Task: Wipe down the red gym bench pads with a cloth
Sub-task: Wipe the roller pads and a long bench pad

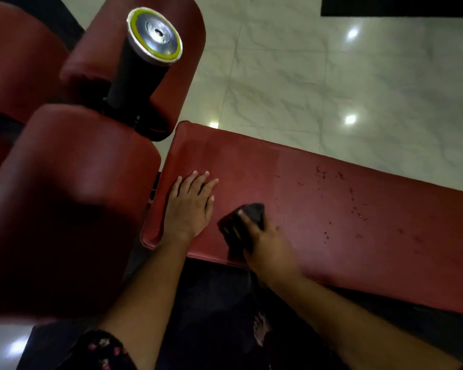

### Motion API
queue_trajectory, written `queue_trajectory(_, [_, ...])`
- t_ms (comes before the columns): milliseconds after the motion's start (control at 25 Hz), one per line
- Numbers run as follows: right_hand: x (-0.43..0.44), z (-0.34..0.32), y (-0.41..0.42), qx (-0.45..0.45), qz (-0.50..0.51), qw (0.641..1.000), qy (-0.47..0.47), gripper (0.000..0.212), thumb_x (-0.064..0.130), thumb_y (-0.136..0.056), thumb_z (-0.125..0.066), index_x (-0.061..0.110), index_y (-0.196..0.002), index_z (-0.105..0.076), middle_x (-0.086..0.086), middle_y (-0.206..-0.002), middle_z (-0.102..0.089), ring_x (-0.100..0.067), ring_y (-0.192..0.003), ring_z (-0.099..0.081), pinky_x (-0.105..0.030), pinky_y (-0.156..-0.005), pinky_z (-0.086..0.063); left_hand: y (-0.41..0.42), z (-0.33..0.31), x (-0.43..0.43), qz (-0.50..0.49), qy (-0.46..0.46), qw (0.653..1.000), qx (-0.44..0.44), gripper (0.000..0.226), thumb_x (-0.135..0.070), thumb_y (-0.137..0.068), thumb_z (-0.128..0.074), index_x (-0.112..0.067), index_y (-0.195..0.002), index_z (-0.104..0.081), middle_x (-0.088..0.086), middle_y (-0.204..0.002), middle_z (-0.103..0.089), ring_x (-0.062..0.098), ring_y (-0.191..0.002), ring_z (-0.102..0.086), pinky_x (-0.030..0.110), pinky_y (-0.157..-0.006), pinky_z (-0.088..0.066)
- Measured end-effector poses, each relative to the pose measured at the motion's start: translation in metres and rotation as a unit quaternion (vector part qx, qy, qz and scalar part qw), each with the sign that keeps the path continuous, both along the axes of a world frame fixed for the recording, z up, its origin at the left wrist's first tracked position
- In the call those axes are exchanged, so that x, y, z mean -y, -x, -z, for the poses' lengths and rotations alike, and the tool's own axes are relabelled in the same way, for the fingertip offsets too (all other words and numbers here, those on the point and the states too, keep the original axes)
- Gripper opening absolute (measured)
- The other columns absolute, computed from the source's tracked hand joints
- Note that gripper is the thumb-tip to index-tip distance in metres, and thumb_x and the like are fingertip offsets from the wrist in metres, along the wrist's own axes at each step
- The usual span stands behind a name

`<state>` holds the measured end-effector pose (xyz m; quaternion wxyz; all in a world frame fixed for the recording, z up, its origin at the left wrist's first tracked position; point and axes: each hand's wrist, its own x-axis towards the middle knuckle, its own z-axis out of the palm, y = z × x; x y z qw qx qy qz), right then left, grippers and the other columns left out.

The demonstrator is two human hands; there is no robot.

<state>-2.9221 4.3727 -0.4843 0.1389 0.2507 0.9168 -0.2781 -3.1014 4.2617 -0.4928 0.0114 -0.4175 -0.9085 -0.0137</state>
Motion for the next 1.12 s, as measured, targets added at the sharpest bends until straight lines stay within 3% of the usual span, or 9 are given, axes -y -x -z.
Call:
queue_trajectory(80, [0.025,-0.001,-0.038,0.014,-0.052,0.999,0.003,0.085,0.030,-0.085,-0.057,0.050,-0.149,-0.005,-0.010,-0.158,-0.017,-0.033,-0.108,-0.050,-0.040,-0.075,-0.053,-0.008,-0.005,-0.001,-0.008,-0.016,1.000,0.011,0.042,-0.027,-0.095,-0.038,-0.024,-0.131,-0.059,0.001,-0.141,-0.054,0.024,-0.136,-0.042,0.048,-0.115,-0.027])
queue_trajectory(240, [0.010,0.007,-0.065,-0.008,-0.020,1.000,-0.010,0.084,0.035,-0.078,-0.059,0.056,-0.145,-0.013,-0.006,-0.153,-0.034,-0.032,-0.104,-0.056,-0.040,-0.062,-0.056,-0.021,-0.004,-0.031,-0.017,-0.014,0.999,0.050,0.038,-0.023,-0.094,-0.050,-0.027,-0.130,-0.059,0.000,-0.147,-0.047,0.023,-0.138,-0.039,0.047,-0.116,-0.026])
queue_trajectory(360, [-0.026,0.010,-0.032,-0.026,0.006,0.998,-0.057,0.076,0.031,-0.083,-0.063,0.052,-0.145,-0.024,-0.006,-0.145,-0.042,-0.034,-0.097,-0.057,-0.039,-0.067,-0.054,-0.026,0.012,-0.046,0.040,-0.003,0.999,0.002,0.044,-0.027,-0.092,-0.049,-0.026,-0.136,-0.054,0.001,-0.153,-0.038,0.026,-0.137,-0.040,0.050,-0.112,-0.032])
queue_trajectory(520, [-0.101,0.009,0.043,-0.027,0.034,0.990,-0.135,0.059,0.032,-0.094,-0.053,0.049,-0.145,-0.029,-0.006,-0.134,-0.044,-0.035,-0.096,-0.056,-0.033,-0.060,-0.041,-0.028,0.022,-0.046,0.043,-0.014,0.999,-0.013,0.048,-0.032,-0.093,-0.036,-0.029,-0.138,-0.051,-0.001,-0.142,-0.052,0.025,-0.132,-0.044,0.052,-0.111,-0.030])
queue_trajectory(600, [-0.137,0.009,0.074,-0.023,0.046,0.988,-0.144,0.056,0.033,-0.094,-0.053,0.051,-0.143,-0.032,-0.006,-0.129,-0.046,-0.036,-0.100,-0.055,-0.037,-0.065,-0.046,-0.028,0.021,-0.047,0.041,-0.012,0.999,-0.021,0.047,-0.033,-0.091,-0.039,-0.030,-0.136,-0.054,-0.001,-0.147,-0.045,0.024,-0.132,-0.042,0.051,-0.111,-0.030])
queue_trajectory(720, [-0.175,0.016,0.105,-0.020,0.083,0.993,-0.083,0.057,0.028,-0.090,-0.054,0.045,-0.142,-0.037,-0.009,-0.121,-0.050,-0.036,-0.104,-0.056,-0.039,-0.076,-0.048,-0.029,0.023,-0.046,0.036,-0.022,0.999,-0.021,0.046,-0.032,-0.091,-0.042,-0.031,-0.134,-0.055,-0.001,-0.147,-0.045,0.023,-0.132,-0.042,0.050,-0.111,-0.029])
queue_trajectory(880, [-0.200,0.022,0.120,-0.053,0.215,0.974,0.052,0.049,0.022,-0.084,-0.054,0.034,-0.132,-0.052,-0.009,-0.114,-0.059,-0.031,-0.102,-0.060,-0.031,-0.073,-0.042,-0.028,0.023,-0.045,0.037,-0.015,0.999,-0.016,0.045,-0.032,-0.092,-0.040,-0.032,-0.135,-0.055,-0.002,-0.141,-0.052,0.023,-0.133,-0.043,0.050,-0.112,-0.028])
queue_trajectory(1040, [-0.167,0.026,0.085,-0.059,0.213,0.975,0.035,0.040,0.032,-0.088,-0.058,0.027,-0.127,-0.052,-0.013,-0.115,-0.053,-0.034,-0.098,-0.059,-0.030,-0.072,-0.043,-0.031,0.021,-0.047,0.036,-0.012,0.999,-0.015,0.045,-0.032,-0.093,-0.039,-0.031,-0.135,-0.054,-0.001,-0.144,-0.049,0.024,-0.133,-0.043,0.050,-0.112,-0.029])
queue_trajectory(1120, [-0.136,0.021,0.055,-0.039,0.194,0.979,0.042,0.051,0.027,-0.088,-0.058,0.030,-0.137,-0.045,-0.015,-0.123,-0.050,-0.036,-0.099,-0.059,-0.034,-0.077,-0.048,-0.032,0.020,-0.046,0.038,-0.025,0.999,-0.020,0.042,-0.029,-0.092,-0.046,-0.030,-0.132,-0.057,-0.002,-0.151,-0.040,0.024,-0.131,-0.046,0.051,-0.111,-0.032])
